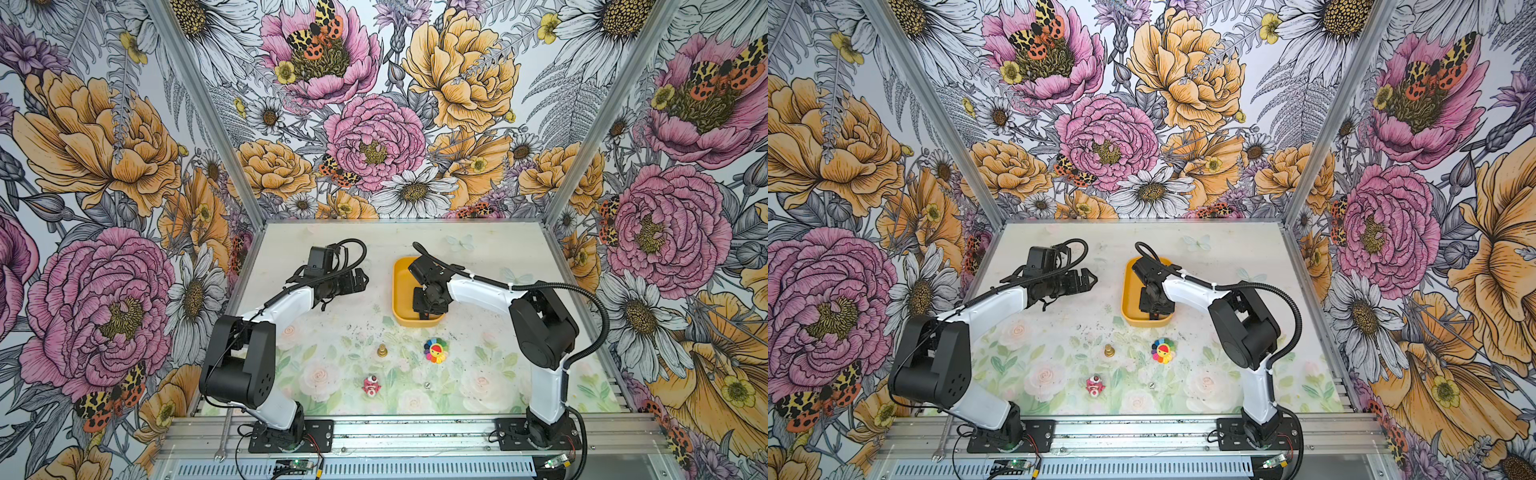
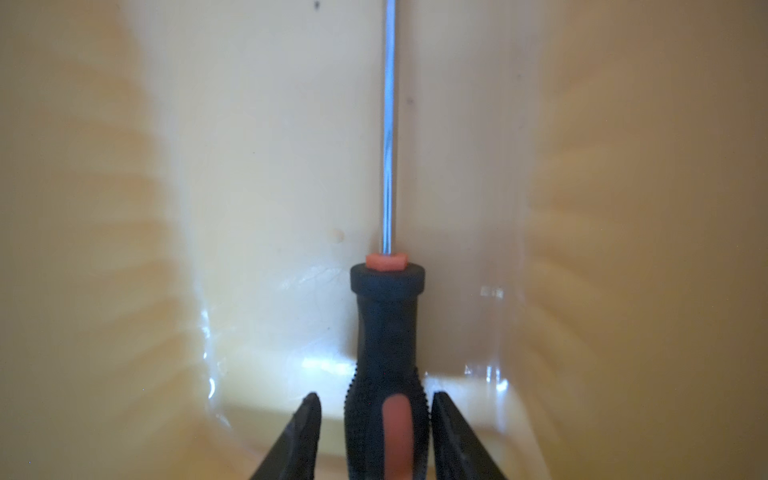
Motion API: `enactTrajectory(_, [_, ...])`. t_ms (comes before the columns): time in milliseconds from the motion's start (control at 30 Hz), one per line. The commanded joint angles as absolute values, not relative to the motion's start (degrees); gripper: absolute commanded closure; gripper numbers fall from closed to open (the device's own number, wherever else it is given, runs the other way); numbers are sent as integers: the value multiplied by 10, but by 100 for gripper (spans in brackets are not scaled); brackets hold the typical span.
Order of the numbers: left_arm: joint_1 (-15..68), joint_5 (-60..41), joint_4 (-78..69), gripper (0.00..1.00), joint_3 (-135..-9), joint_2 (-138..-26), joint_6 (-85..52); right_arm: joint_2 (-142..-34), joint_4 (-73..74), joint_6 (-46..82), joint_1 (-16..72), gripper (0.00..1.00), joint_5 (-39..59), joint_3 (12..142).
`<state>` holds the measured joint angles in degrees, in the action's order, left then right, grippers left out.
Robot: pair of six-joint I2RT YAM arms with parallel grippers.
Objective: Put the screwdriver in the bin
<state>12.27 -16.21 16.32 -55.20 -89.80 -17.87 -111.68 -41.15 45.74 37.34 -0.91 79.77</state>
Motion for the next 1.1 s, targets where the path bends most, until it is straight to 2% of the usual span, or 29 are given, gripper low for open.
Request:
enactTrajectory(0, [127, -174, 163, 1, -556, -902, -178, -1082, -422, 446, 379, 54, -24, 816])
enactTrajectory(233, [127, -172, 168, 1, -555, -896, -177, -1059, -428, 425, 378, 52, -12, 817])
enactTrajectory(367, [128, -169, 170, 1, -555, -891, -177, -1037, -425, 353, 378, 52, 16, 819])
enactTrajectory(533, [128, -167, 171, 1, -555, -888, -177, -985, -422, 217, 385, 51, -27, 805])
enactTrajectory(667, [128, -166, 171, 1, -556, -887, -178, -937, -421, 152, 383, 51, -86, 781])
enactTrajectory(800, [127, -162, 172, 1, -559, -884, -181, -891, -409, 104, 373, 51, -99, 751])
enactTrajectory(1067, [124, -123, 193, 1, -559, -847, -151, -792, -339, 71, 280, 51, -40, 672])
